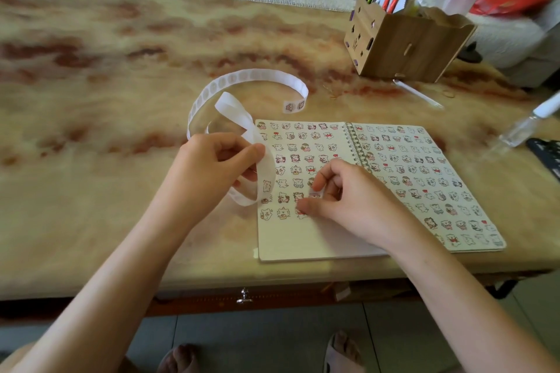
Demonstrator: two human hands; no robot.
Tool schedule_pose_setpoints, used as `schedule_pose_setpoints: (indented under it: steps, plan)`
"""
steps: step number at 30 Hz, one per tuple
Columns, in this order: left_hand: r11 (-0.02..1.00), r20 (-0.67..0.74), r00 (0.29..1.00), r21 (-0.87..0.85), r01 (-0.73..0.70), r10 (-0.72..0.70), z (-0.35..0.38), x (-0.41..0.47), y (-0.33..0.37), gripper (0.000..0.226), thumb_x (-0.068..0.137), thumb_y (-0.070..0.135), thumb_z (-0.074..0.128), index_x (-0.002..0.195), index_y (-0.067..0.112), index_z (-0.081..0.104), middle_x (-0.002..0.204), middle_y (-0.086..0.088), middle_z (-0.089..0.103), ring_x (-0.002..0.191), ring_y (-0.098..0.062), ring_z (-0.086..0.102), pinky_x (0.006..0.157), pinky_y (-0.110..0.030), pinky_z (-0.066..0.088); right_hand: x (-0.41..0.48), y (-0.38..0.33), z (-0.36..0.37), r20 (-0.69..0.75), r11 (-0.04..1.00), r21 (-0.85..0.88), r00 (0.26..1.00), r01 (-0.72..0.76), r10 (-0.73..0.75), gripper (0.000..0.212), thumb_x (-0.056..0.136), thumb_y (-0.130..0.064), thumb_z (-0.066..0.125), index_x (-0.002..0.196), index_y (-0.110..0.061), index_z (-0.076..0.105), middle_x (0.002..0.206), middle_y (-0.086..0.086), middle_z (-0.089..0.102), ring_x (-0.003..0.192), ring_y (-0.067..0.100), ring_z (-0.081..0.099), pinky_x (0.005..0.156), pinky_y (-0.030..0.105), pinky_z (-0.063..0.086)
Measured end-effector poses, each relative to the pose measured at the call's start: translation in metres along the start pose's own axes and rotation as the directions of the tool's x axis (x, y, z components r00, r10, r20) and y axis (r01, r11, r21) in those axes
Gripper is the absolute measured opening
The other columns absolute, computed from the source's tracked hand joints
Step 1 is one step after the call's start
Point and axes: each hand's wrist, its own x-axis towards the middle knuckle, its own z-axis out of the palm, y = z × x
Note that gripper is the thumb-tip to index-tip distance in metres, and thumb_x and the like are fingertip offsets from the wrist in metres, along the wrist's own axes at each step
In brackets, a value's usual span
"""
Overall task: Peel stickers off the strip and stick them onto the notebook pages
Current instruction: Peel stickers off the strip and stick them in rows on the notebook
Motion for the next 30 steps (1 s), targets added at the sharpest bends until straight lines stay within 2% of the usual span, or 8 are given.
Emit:
schedule_pose_setpoints:
  steps: [5,11,14,17,20,23,26,30]
  plan:
    - [1.0,0.001,1.0,0.001,0.002,-0.002,0.0,0.0,0.001,0.02,0.087,0.028,0.063,0.074,0.016,0.072,0.067,0.003,0.073,0.062,-0.013,0.068,0.061,-0.019,0.049,0.003,0.003,-0.004,0.053,0.999,0.036,0.999,-0.009,0.007,0.02,0.08,-0.032,0.075,0.083,-0.026,0.056,0.067,-0.009,0.051,0.061,0.009,0.047,0.066,0.032,0.039]
    - [1.0,-0.005,1.0,-0.02,-0.008,0.008,0.0,0.0,0.002,0.02,0.088,0.027,0.062,0.074,0.017,0.072,0.067,0.001,0.073,0.061,-0.013,0.067,0.057,-0.016,0.049,0.0,0.0,-0.004,0.068,1.0,0.019,0.998,-0.015,0.014,0.032,0.072,-0.045,0.078,0.087,-0.026,0.057,0.067,-0.01,0.052,0.06,0.008,0.047,0.062,0.03,0.037]
    - [0.999,-0.004,1.0,-0.05,-0.011,0.011,0.001,-0.001,0.004,0.019,0.089,0.024,0.062,0.077,0.015,0.073,0.067,0.001,0.073,0.058,-0.01,0.066,0.054,-0.014,0.048,0.001,0.002,-0.005,0.069,1.0,0.014,0.998,-0.008,0.007,0.017,0.083,-0.033,0.072,0.087,-0.025,0.057,0.07,-0.009,0.053,0.062,0.007,0.047,0.063,0.029,0.037]
    - [0.994,0.001,1.0,-0.104,-0.025,0.025,0.001,-0.002,0.008,0.019,0.09,0.021,0.06,0.078,0.012,0.072,0.069,0.0,0.073,0.056,-0.007,0.065,0.05,-0.015,0.048,0.0,-0.001,-0.008,0.068,0.996,0.084,0.998,0.007,-0.013,0.008,0.089,-0.031,0.065,0.089,-0.026,0.059,0.073,-0.006,0.061,0.063,0.007,0.052,0.062,0.026,0.04]
    - [0.985,-0.017,0.999,-0.169,-0.045,0.042,0.001,-0.002,0.011,0.019,0.09,0.019,0.06,0.079,0.008,0.071,0.07,-0.001,0.072,0.055,-0.007,0.065,0.048,-0.016,0.049,-0.002,-0.011,-0.005,-0.052,0.946,0.292,0.99,0.141,-0.131,0.009,0.088,-0.032,0.064,0.088,-0.023,0.063,0.076,-0.005,0.069,0.062,0.01,0.06,0.065,0.027,0.05]
    - [0.973,-0.034,0.998,-0.219,-0.067,0.061,0.002,-0.003,0.014,0.019,0.091,0.018,0.058,0.081,0.008,0.07,0.064,0.003,0.071,0.054,-0.005,0.064,0.048,-0.016,0.049,-0.003,-0.02,0.002,-0.199,0.883,0.367,0.952,0.291,-0.232,0.011,0.084,-0.028,0.07,0.091,-0.022,0.064,0.084,-0.009,0.069,0.073,0.008,0.064,0.063,0.021,0.051]
    - [0.968,-0.052,0.995,-0.235,-0.091,0.081,0.002,-0.004,0.015,0.019,0.092,0.018,0.057,0.081,0.008,0.069,0.062,0.005,0.07,0.054,-0.004,0.063,0.049,-0.016,0.05,-0.004,-0.025,0.01,-0.233,0.82,0.458,0.937,0.342,-0.261,0.015,0.08,-0.019,0.075,0.091,-0.019,0.065,0.086,-0.006,0.071,0.079,0.011,0.065,0.068,0.027,0.051]
    - [0.967,-0.071,0.992,-0.225,-0.122,0.108,0.005,-0.005,0.015,0.019,0.092,0.02,0.058,0.08,0.012,0.07,0.064,0.0,0.071,0.055,-0.007,0.061,0.05,-0.017,0.05,-0.004,-0.028,0.016,-0.26,0.761,0.533,0.928,0.369,-0.268,0.015,0.079,-0.011,0.075,0.09,-0.016,0.066,0.079,0.001,0.07,0.068,0.008,0.062,0.062,0.029,0.05]
